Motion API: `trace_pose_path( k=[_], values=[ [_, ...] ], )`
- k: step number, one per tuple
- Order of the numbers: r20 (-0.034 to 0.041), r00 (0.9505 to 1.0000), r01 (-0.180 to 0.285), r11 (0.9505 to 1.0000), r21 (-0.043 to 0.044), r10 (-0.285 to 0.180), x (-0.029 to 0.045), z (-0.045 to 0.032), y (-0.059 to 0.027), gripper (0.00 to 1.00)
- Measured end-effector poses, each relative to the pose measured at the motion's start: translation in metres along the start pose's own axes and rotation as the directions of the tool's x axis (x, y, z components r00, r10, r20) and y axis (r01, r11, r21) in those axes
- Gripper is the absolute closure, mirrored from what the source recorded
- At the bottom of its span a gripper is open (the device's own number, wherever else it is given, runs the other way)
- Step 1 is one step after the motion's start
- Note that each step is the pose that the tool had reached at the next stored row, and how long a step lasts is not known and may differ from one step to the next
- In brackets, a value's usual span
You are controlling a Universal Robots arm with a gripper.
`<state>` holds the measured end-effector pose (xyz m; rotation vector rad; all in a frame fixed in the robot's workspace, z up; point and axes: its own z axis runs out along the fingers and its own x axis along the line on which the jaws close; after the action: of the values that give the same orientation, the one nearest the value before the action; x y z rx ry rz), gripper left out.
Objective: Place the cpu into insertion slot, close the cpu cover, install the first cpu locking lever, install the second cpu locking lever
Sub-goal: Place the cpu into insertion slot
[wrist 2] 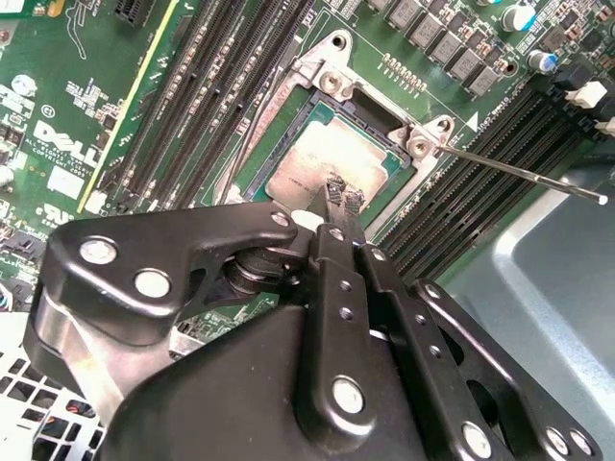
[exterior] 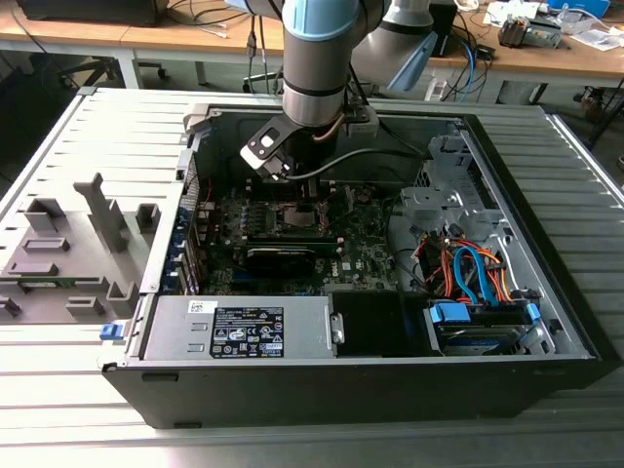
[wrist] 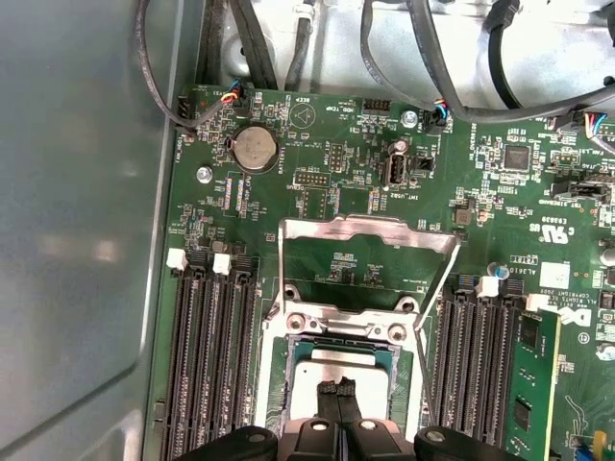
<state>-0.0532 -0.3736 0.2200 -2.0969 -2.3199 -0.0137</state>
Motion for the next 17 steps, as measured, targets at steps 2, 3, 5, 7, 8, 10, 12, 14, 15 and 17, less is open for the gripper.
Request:
trace_pose_path(
  k=[2, 3, 5, 7, 8, 10, 12, 14, 15, 17],
  values=[
    [-0.0010, 1.0000, 0.000, 1.0000, 0.0001, 0.000, -0.0001, -0.0001, 0.0000, 0.89],
    [-0.0013, 1.0000, 0.000, 1.0000, 0.0000, 0.000, -0.0001, -0.0001, 0.0000, 0.89],
    [-0.0020, 1.0000, 0.000, 1.0000, -0.0001, 0.000, -0.0001, -0.0002, 0.0000, 0.89],
    [-0.0042, 1.0000, 0.000, 1.0000, -0.0002, 0.000, -0.0001, -0.0005, 0.0000, 0.89],
    [-0.0066, 1.0000, 0.000, 1.0000, -0.0006, 0.000, -0.0001, -0.0005, 0.0000, 0.89],
    [-0.0081, 1.0000, 0.000, 1.0000, -0.0008, 0.000, 0.0000, -0.0006, 0.0000, 0.89],
    [-0.0083, 1.0000, 0.000, 1.0000, -0.0006, 0.000, -0.0001, -0.0012, 0.0000, 0.89],
    [-0.0085, 1.0000, 0.000, 1.0000, -0.0008, 0.000, 0.0000, -0.0017, 0.0000, 0.89],
    [-0.0086, 1.0000, 0.000, 1.0000, -0.0008, 0.000, 0.0000, -0.0022, 0.0000, 0.89],
    [-0.0087, 1.0000, 0.000, 1.0000, -0.0008, 0.000, 0.0000, -0.0026, 0.0000, 0.89]
  ],
)
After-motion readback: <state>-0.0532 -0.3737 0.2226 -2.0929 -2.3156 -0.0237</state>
